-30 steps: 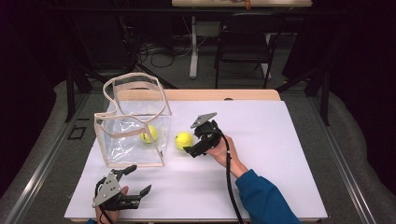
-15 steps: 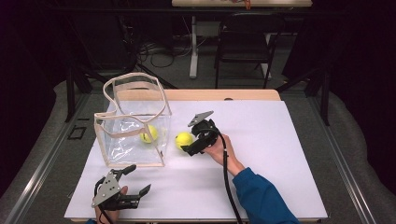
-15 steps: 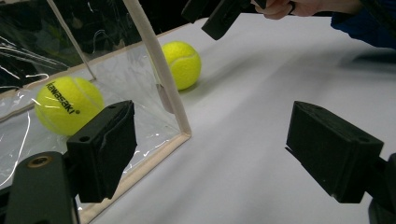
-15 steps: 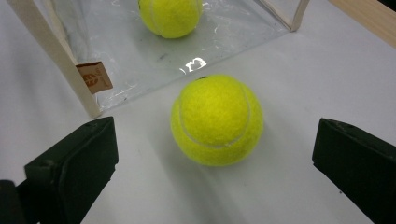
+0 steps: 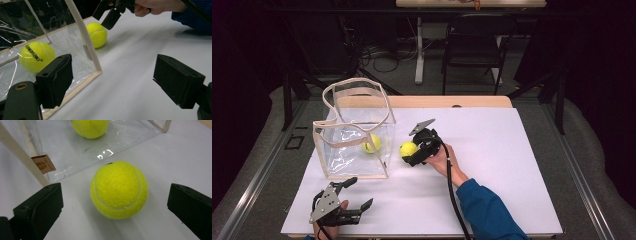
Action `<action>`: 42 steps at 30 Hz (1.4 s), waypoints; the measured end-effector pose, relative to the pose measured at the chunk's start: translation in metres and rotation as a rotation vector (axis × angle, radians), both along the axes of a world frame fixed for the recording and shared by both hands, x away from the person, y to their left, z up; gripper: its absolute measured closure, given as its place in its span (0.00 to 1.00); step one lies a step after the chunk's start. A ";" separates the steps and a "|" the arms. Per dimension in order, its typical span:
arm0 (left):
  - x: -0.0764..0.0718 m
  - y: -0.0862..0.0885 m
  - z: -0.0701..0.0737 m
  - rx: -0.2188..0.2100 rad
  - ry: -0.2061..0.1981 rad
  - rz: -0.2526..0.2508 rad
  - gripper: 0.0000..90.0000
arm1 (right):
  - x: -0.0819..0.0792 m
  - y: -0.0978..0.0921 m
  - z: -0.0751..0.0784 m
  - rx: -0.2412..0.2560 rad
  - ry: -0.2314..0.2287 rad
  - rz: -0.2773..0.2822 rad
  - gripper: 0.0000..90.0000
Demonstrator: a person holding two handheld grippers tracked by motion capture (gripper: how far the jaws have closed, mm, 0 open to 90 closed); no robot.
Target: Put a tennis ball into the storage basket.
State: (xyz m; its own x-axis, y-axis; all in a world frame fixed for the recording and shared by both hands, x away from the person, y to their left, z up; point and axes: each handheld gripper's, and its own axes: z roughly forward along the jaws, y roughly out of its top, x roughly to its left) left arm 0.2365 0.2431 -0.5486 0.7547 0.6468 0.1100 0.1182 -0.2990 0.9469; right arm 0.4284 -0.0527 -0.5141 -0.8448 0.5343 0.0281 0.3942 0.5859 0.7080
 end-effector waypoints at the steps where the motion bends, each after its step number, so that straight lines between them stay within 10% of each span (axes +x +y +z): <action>1: 0.000 0.000 0.000 0.001 -0.001 0.000 0.18 | 0.000 0.000 -0.001 0.002 0.002 0.000 0.00; 21: 0.001 -0.001 0.000 -0.002 0.003 -0.002 0.18 | 0.008 0.009 -0.013 -0.010 0.016 -0.015 0.02; 42: 0.001 0.000 -0.001 -0.005 0.008 -0.006 0.18 | 0.012 0.013 -0.021 -0.009 0.027 -0.045 0.29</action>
